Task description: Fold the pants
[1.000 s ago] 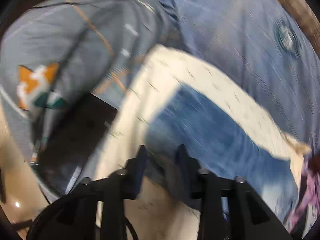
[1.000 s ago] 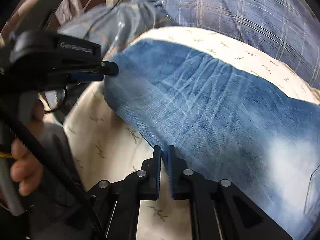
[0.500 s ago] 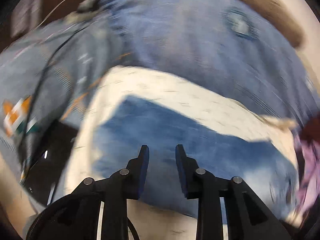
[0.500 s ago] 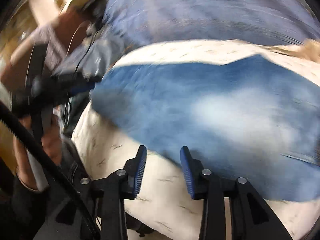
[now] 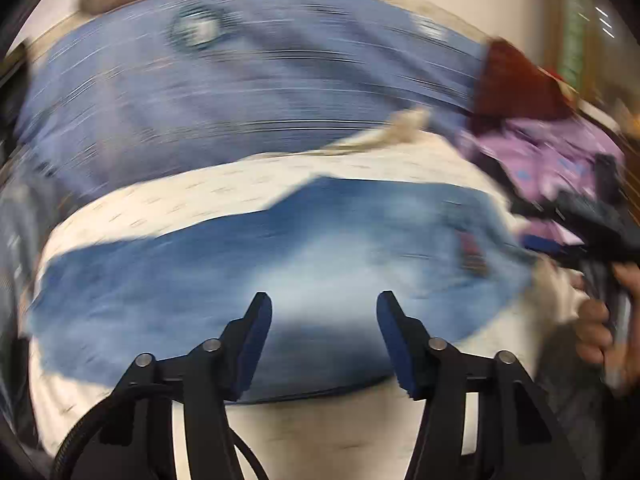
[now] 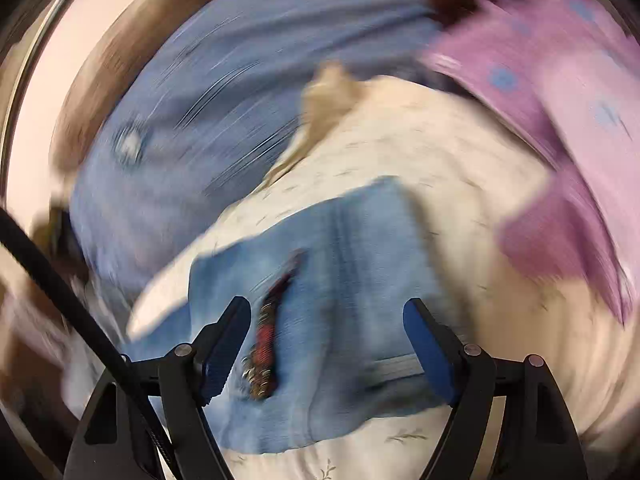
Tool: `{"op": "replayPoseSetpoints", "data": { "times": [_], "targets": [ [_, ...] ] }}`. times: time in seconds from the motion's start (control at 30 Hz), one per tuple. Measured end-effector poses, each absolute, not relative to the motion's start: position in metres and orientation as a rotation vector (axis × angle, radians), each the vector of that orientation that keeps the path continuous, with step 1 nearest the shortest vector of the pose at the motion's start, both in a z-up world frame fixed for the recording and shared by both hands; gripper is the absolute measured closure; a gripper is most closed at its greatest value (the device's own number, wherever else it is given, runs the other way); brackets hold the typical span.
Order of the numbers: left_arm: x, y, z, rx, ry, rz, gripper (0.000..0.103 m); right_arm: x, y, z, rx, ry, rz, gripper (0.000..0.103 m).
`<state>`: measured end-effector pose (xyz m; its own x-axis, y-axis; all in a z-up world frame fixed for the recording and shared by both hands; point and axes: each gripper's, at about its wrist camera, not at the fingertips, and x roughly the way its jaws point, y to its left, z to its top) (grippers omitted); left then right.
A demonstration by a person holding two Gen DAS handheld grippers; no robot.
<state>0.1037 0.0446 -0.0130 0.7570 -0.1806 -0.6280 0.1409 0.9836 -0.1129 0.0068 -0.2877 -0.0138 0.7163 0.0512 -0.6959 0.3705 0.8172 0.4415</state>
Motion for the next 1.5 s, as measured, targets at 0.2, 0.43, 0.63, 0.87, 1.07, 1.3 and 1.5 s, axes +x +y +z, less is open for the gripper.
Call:
{"op": "replayPoseSetpoints", "data": {
  "times": [0.2, 0.43, 0.63, 0.87, 1.07, 1.3, 1.5],
  "targets": [
    [0.126, -0.049, -0.012, 0.108, 0.716, -0.324, 0.042, -0.020, -0.336, -0.016, 0.817, 0.681, -0.273, 0.022],
    [0.147, -0.131, -0.043, 0.391, 0.749, -0.429, 0.042, -0.027, -0.361, -0.027, 0.891, 0.727, -0.232, 0.022],
    [0.151, -0.185, -0.074, 0.626, 0.701, -0.355, 0.040, -0.021, -0.367, -0.046, 0.969, 0.793, -0.102, 0.022],
    [0.151, -0.191, -0.073, 0.555, 0.703, -0.318, 0.084, -0.026, -0.374, -0.046, 1.020, 0.744, -0.085, 0.022],
    [0.161, -0.154, -0.039, 0.195, 0.779, -0.373, 0.085, 0.005, -0.373, -0.032, 1.010, 0.818, -0.006, 0.022],
    [0.156, -0.144, -0.039, 0.095, 0.769, -0.383, 0.085, 0.032, -0.369, -0.055, 0.979, 0.896, 0.025, 0.022],
    [0.156, -0.140, -0.045, 0.165, 0.776, -0.403, 0.080, 0.041, -0.375, -0.074, 1.182, 0.847, 0.210, 0.020]
  ]
}}
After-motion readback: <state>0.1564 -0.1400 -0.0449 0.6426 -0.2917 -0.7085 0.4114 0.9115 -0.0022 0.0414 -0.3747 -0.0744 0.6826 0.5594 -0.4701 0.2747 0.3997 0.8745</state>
